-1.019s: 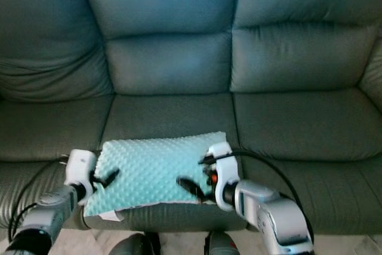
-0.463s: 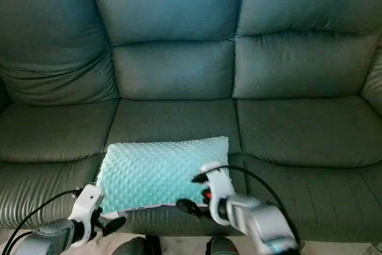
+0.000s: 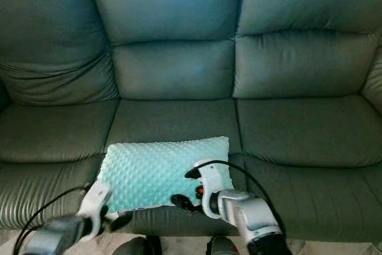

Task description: Move the pillow to the sofa

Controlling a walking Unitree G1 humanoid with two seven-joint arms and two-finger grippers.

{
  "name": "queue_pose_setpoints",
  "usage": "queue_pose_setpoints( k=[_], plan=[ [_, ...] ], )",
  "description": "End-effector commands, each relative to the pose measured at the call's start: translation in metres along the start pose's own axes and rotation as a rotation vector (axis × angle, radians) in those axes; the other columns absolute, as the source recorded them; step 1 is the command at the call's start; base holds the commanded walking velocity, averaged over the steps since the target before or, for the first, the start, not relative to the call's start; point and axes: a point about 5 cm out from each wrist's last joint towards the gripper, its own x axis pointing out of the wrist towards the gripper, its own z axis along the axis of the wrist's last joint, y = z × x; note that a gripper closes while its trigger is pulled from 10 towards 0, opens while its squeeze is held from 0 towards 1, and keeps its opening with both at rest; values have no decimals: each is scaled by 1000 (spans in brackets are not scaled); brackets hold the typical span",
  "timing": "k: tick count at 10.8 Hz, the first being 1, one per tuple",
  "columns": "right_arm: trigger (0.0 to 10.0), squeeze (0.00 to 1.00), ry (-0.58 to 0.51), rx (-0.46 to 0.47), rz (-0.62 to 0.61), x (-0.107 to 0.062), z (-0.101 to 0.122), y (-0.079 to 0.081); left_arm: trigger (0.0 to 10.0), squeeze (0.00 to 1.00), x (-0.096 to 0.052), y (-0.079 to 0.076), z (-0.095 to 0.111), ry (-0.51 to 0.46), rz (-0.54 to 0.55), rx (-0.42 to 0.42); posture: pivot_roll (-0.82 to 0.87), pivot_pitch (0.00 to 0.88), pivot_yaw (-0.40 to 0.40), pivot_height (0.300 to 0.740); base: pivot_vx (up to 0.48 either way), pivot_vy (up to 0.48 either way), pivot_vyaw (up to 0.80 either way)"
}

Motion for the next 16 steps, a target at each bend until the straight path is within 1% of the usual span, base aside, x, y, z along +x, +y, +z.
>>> queue_pose_setpoints(
  k=[1,2,4,5,6,8,10,12,14,16],
  plan=[
    [10000,0,17,19,10,3,-6,0,10000,0,0,2,-14,54,20,-4,-233,264,107,740,0,0,0],
    [10000,0,25,33,-2,6,-10,-5,10000,0,5,-1,-9,53,17,1,-228,275,111,740,0,0,0],
    [10000,0,41,72,-10,8,-15,-9,10000,0,10,-4,-5,57,4,7,-229,284,114,740,0,0,0],
    [10000,0,68,140,-2,7,-19,-10,10000,0,10,-7,-3,64,-19,21,-226,290,116,740,0,0,0],
    [10000,0,88,165,-6,6,-25,-15,10000,0,11,-7,-4,65,-22,18,-221,293,117,740,0,0,0],
    [10000,0,82,135,-81,11,-34,-29,10000,0,15,-6,-9,77,-1,10,-218,296,120,740,0,0,0],
    [10000,0,51,84,-122,15,-31,-33,10000,0,17,-3,-10,64,53,13,-213,299,122,740,0,0,0],
    [10000,0,-7,38,-167,17,-22,-40,10000,0,18,6,-4,16,141,11,-213,305,123,740,0,0,0],
    [10000,0,-35,19,-197,17,-19,-45,10000,0,18,14,6,-37,214,-13,-214,308,125,740,0,0,0],
    [10000,0,-41,13,-208,18,-20,-47,10000,0,20,14,10,-54,231,-14,-218,306,128,740,0,0,0]
  ],
)
